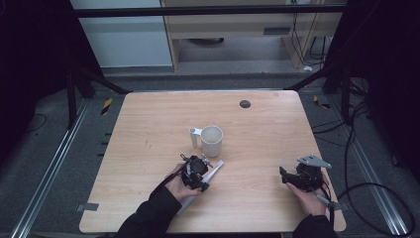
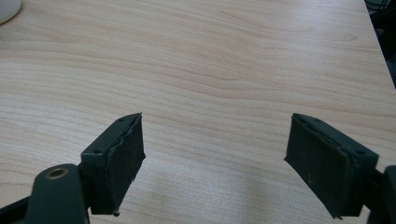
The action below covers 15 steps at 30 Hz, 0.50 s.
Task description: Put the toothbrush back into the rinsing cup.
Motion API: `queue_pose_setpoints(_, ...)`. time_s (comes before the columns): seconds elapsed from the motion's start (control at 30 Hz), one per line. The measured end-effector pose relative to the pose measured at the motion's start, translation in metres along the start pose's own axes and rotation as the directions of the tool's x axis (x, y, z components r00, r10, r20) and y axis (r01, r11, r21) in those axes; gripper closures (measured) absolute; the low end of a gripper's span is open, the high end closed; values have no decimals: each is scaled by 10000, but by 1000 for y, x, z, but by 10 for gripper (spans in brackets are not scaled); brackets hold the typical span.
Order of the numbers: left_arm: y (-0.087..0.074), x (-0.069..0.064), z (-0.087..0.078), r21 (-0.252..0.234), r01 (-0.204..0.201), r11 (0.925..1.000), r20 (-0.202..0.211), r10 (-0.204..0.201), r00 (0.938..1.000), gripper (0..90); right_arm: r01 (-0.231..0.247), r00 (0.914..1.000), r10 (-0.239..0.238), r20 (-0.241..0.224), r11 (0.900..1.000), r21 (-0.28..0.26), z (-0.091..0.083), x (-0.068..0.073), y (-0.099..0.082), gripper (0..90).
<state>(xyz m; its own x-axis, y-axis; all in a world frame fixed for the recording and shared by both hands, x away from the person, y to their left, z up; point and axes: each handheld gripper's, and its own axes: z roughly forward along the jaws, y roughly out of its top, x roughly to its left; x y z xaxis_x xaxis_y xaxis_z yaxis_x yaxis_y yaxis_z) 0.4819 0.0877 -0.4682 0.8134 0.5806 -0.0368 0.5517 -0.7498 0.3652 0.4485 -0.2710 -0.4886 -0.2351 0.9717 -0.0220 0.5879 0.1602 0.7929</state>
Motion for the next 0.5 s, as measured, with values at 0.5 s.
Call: queue_pose_setpoints(0.5, -2, -1, -6, -46, -36, 10000, 217, 37, 9998, 669, 21, 10000, -21, -7, 10000, 34, 1, 0, 0, 193)
